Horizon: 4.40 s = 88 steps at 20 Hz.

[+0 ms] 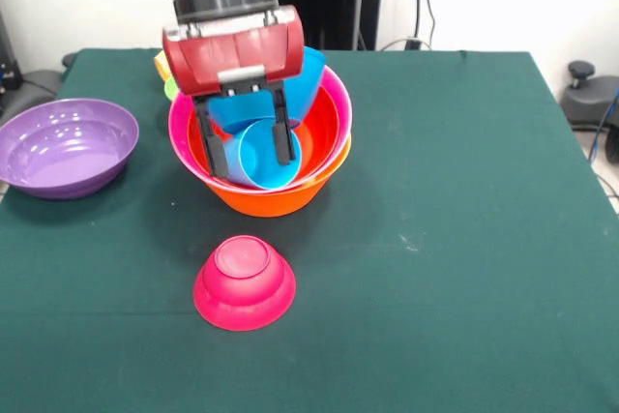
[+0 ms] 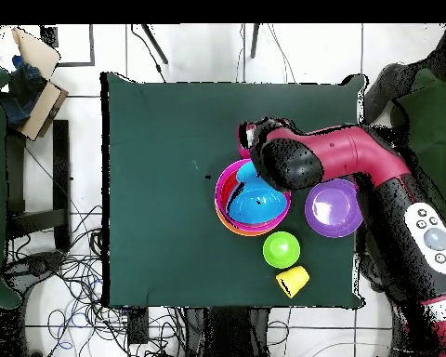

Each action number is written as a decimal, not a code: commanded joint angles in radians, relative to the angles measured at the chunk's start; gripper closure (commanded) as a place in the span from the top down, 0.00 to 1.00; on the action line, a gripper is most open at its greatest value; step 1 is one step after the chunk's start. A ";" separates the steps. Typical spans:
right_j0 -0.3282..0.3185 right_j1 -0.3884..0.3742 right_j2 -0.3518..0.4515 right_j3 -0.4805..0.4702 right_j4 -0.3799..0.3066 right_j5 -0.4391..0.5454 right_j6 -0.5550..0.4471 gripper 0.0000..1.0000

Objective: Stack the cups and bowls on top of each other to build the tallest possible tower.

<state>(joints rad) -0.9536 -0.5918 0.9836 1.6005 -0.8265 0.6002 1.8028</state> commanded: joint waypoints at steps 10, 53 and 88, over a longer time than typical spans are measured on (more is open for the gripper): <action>0.038 0.100 -0.136 0.050 -0.215 -0.077 -0.171 1.00; 0.067 0.003 -0.198 0.145 -0.204 -0.125 -0.091 1.00; 0.139 0.008 -0.267 0.042 -0.117 -0.075 -0.103 1.00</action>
<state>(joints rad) -0.8440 -0.5983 0.7806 1.6974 -0.9344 0.4246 1.8028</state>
